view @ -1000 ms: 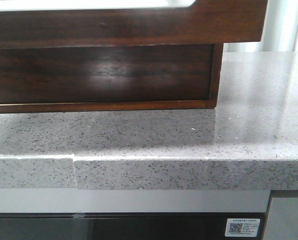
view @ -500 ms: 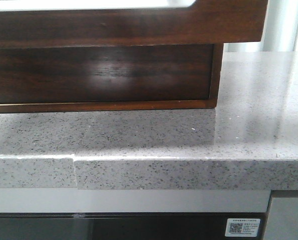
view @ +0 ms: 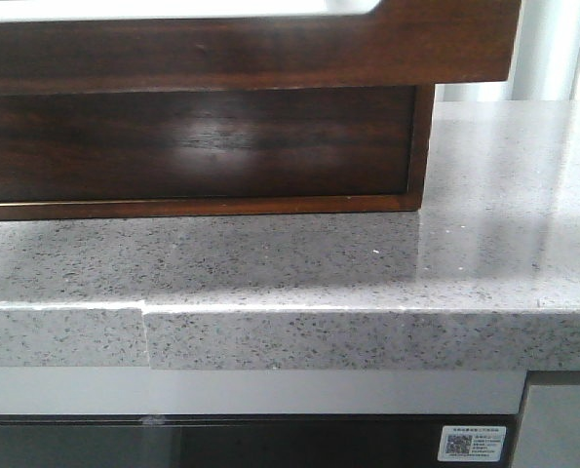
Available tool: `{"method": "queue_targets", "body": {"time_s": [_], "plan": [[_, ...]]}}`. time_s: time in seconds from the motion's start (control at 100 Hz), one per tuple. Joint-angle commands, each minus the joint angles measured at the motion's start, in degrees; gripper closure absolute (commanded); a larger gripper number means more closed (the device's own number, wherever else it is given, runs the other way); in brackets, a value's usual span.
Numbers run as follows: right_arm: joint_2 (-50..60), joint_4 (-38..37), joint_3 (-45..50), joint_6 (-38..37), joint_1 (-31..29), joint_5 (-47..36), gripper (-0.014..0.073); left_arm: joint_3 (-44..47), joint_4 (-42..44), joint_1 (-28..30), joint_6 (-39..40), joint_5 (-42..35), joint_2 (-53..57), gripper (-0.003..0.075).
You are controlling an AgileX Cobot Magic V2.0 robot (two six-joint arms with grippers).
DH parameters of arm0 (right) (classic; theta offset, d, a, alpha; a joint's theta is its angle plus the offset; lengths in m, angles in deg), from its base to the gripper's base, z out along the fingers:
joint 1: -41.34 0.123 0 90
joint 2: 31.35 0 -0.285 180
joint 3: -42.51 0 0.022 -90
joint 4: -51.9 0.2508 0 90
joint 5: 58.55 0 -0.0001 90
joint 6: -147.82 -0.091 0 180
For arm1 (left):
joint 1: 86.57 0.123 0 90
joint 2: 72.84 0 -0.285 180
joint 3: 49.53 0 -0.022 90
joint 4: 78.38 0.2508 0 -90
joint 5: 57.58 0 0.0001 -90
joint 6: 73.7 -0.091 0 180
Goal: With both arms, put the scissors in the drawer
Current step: 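Lower the scissors into the drawer and open the right gripper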
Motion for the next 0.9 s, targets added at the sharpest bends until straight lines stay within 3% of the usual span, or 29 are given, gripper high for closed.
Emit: {"method": "queue_targets", "body": {"time_s": [0.0,0.31,0.5,0.74,0.89], "plan": [[1.99,1.39,-1.83,0.60,0.00,-2.94,0.0630,-1.76,-1.03,-0.33,0.47,-4.57,-0.89,0.0353],[2.10,0.83,-1.83,0.60,0.00,-3.19,0.0405,-1.76,-1.03,-0.33,0.47,-4.68,-0.89,0.0353],[4.49,0.05,-1.83,-0.86,-0.24,-3.32,0.0393,-1.76,-1.03,-0.33,0.47,-4.57,-0.89,0.0353],[13.53,-0.90,-1.83,-20.14,-1.82,-0.31,0.0393,0.20,-5.20,-0.33,0.21,-5.64,-0.94,0.0353],[19.13,-1.96,-1.83,-32.10,-4.27,7.64,0.0393,4.46,-10.80,-0.33,-3.33,-6.73,-0.94,0.0353]]}}
